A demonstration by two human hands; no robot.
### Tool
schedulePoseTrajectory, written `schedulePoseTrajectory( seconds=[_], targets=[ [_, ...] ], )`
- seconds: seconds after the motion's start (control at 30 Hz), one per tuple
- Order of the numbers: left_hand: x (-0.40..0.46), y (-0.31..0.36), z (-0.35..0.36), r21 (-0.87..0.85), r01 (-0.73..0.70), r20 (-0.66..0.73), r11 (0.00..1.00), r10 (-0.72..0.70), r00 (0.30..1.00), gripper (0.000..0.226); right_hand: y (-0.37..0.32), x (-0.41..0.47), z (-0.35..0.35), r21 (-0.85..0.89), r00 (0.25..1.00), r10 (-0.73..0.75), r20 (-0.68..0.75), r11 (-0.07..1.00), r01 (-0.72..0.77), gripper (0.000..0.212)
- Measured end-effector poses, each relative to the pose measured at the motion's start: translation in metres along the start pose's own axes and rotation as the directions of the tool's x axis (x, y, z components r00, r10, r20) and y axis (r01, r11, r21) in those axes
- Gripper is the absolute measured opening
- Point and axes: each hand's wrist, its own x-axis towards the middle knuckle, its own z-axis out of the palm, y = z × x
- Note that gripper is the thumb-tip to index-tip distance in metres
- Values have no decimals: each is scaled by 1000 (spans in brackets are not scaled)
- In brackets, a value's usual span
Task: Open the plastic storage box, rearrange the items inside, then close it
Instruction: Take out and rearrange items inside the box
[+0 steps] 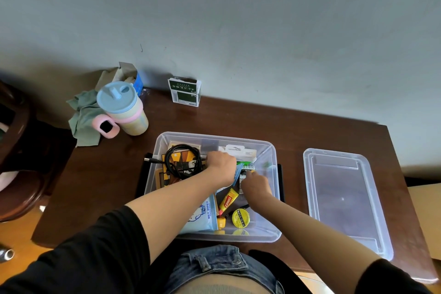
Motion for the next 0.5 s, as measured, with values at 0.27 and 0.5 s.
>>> schedulePoseTrajectory(
  seconds=[0.27, 0.5],
  targets=[
    [-2, 0, -2, 14, -11, 27, 1000, 11, 1000, 22, -5, 3, 0, 177, 995, 37, 92, 983, -53, 29],
    [-6, -2, -2, 28, -104, 72, 994, 102, 992, 22, -12, 2, 8, 232, 991, 69, 111, 968, -93, 25]
  ],
)
